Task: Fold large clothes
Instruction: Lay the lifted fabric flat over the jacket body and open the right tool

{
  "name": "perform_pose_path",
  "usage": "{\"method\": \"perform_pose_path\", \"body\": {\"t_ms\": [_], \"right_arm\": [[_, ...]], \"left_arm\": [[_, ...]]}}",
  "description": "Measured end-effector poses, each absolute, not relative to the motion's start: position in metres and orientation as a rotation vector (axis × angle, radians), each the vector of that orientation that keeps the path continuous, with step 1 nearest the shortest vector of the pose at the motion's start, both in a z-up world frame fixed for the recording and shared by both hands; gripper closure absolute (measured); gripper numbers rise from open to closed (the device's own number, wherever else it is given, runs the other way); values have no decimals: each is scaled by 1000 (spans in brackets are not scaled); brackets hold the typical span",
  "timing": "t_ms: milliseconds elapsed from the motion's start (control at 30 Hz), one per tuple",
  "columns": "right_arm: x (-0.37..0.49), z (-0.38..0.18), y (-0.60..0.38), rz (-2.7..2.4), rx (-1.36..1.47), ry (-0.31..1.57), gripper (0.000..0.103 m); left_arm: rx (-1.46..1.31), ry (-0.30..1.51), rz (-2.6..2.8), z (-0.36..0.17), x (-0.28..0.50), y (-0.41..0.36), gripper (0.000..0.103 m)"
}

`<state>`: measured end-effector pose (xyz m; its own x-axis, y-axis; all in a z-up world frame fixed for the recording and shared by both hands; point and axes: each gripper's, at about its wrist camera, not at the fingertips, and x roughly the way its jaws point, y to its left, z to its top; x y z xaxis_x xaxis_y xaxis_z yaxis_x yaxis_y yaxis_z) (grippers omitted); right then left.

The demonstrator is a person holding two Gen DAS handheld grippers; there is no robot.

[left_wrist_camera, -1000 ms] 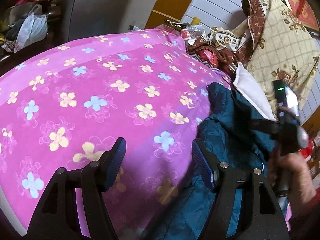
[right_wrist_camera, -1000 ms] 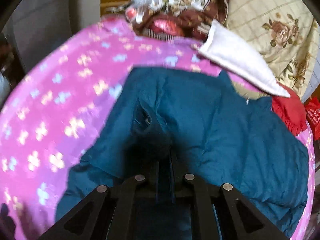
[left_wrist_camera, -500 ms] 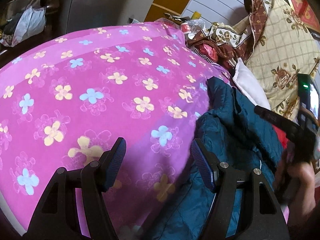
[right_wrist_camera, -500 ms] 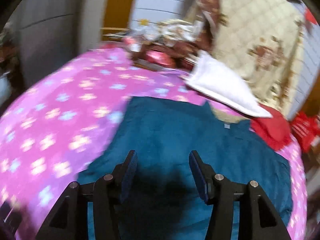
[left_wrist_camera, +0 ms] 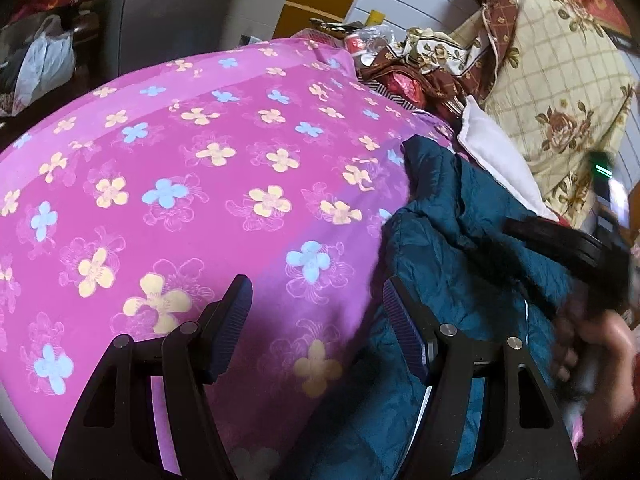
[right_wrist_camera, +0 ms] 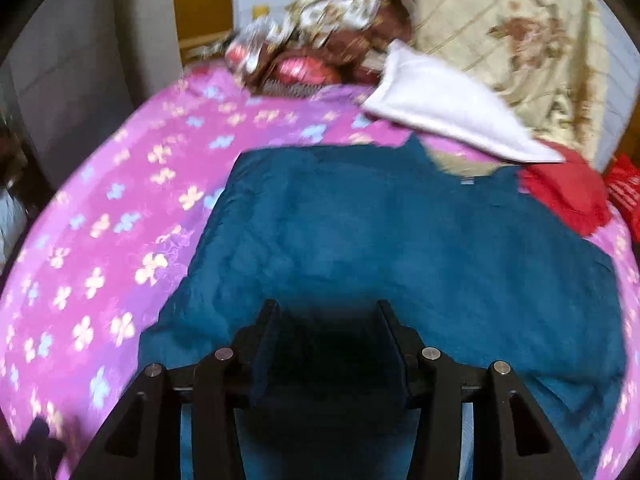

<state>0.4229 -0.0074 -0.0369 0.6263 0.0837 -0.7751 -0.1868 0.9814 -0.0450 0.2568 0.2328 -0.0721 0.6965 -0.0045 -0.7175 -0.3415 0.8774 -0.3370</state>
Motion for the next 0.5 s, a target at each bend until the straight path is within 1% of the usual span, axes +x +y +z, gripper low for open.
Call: {"method": "perform_pose_path", "body": {"t_ms": [67,200,300,400,500], "right_arm": [[387,-18,-36,143,-104,831,57],[284,31,-115,78,-30,697,57],[213,52,-172,-3,-21,623,56],[158,51,-230,-26,71,639,56],[117,35,-282,-84,157,674,56]], "left_arm": [[-455,775,200,-69,252,230,35],[-431,746,220,-69,237,223,35],[-421,720,225,-72,222,213,35],[-382,695,231,-65,203,202,35],[-388,696,235,-57,180,201,35]]}}
